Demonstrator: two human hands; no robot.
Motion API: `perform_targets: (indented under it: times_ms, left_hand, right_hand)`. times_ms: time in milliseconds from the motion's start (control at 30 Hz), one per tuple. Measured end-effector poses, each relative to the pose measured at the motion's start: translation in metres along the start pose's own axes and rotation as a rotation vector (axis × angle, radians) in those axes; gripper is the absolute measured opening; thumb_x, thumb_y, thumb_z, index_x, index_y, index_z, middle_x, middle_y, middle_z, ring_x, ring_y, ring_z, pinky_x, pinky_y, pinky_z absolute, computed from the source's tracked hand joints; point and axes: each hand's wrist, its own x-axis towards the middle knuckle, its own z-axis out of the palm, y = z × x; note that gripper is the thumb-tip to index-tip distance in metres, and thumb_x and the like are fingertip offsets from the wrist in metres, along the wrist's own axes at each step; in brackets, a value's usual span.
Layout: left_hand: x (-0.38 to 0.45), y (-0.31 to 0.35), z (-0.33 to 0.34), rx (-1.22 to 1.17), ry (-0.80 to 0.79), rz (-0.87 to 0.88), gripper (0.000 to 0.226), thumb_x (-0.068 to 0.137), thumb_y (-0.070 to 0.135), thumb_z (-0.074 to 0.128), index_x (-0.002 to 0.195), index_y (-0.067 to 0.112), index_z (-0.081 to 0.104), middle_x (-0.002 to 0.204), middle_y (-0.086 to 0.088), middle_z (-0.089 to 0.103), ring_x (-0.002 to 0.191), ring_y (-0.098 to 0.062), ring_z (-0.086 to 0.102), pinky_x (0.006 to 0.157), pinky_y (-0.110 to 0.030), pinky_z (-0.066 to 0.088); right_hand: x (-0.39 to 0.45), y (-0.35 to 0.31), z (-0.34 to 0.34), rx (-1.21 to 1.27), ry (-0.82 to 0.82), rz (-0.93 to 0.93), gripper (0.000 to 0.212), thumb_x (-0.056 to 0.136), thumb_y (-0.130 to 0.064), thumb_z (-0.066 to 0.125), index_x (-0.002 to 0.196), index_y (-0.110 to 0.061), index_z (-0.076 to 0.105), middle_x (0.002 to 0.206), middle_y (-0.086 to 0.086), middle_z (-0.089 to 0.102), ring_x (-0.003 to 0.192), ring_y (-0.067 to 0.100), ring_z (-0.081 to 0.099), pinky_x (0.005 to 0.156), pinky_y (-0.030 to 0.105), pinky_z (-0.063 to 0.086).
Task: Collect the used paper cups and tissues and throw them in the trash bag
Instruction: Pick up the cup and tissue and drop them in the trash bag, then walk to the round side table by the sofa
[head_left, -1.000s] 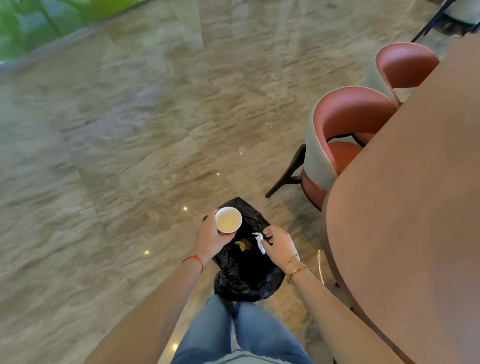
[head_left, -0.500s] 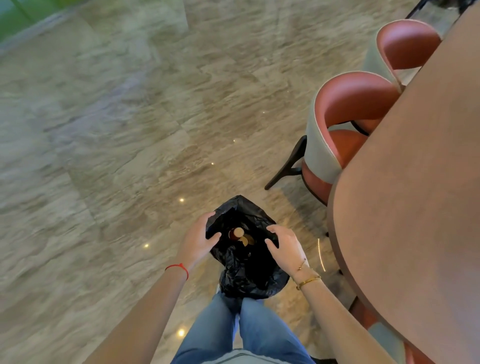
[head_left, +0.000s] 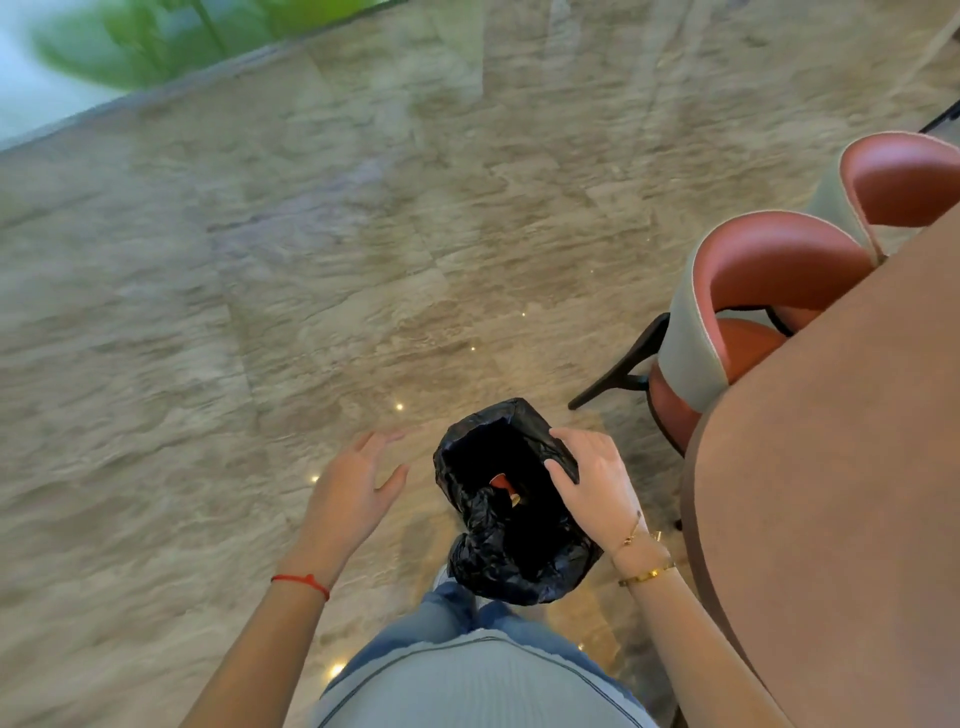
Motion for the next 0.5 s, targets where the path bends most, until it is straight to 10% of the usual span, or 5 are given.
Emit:
perform_targets:
  times_ms: [500]
  left_hand:
    - [-0.225, -0.007, -0.019, -0.008, 0.529, -0.493, 0.037, 0.09, 0.029, 0.064, 0.125, 0.022, 0.058, 0.123, 0.005, 0.061, 0.113, -0.013, 0.056, 0.092, -0.023, 0.041]
  right_hand:
    - [-0.025, -0.098, 0.032, -0.075, -0.285, -0.594, 0.038, 0.091, -0.027, 0.058, 0.126, -0.014, 0.053, 0.12, 0.003, 0.06, 0.118, 0.021, 0.049, 0.102, 0.03, 0.037]
